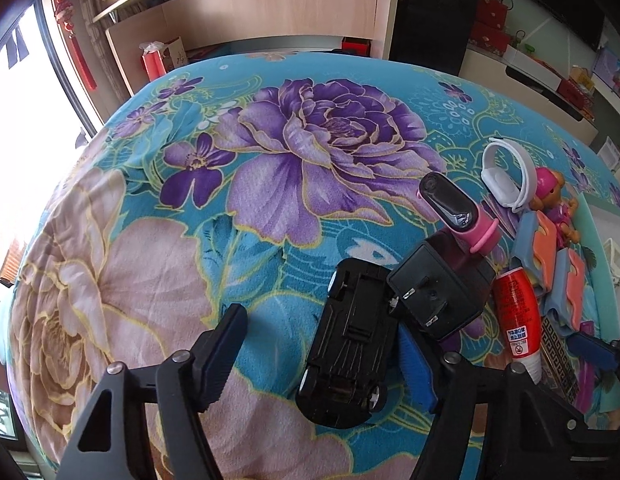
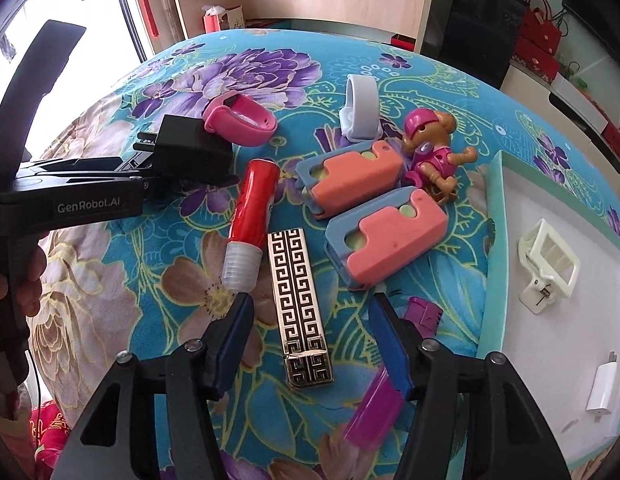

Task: Organize rigid objects
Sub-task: 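Grasp the black toy car with the left tool while the right tool grasps the gold patterned bar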

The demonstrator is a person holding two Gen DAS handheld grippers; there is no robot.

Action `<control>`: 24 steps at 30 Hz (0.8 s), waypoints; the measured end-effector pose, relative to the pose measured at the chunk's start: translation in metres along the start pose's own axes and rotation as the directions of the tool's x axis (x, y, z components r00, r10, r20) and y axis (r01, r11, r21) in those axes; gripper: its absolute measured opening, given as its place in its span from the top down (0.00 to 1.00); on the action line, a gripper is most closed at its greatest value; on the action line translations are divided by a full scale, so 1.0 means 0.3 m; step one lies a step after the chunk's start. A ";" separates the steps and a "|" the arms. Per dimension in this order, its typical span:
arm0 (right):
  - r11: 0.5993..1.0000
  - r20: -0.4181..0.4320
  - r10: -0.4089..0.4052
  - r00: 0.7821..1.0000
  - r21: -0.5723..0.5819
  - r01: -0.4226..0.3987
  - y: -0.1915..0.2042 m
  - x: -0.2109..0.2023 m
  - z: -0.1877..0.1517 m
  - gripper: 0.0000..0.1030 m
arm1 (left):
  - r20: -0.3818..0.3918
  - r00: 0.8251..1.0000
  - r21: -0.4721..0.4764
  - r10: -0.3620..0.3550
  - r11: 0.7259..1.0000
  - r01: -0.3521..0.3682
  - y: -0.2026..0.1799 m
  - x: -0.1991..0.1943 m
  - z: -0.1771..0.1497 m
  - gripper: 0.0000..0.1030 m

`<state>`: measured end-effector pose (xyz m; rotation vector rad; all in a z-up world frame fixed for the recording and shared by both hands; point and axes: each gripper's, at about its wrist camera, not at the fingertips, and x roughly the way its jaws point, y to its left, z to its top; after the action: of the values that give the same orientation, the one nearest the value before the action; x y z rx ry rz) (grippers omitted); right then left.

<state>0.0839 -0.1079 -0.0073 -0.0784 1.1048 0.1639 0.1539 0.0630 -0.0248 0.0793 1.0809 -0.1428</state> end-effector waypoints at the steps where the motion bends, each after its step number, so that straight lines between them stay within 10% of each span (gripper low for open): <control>1: 1.000 0.001 -0.001 1.000 -0.002 0.001 0.001 0.001 0.001 0.41 | 0.001 1.000 0.004 -0.004 1.000 0.004 -0.002 0.000 -0.001 0.30; 9: 1.000 0.015 0.006 1.000 0.005 -0.006 -0.012 0.002 0.001 0.56 | 0.008 1.000 0.028 -0.023 0.999 0.023 -0.021 -0.012 -0.006 0.58; 24: 0.998 0.048 0.063 0.997 0.027 -0.064 -0.011 -0.022 0.002 0.80 | 0.011 1.000 0.005 -0.020 1.000 0.020 0.002 -0.067 -0.056 0.65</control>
<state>0.0821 -0.1117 -0.0011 -0.0137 1.0631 0.2059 0.1300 0.0675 -0.0150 0.0717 1.0707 -0.1641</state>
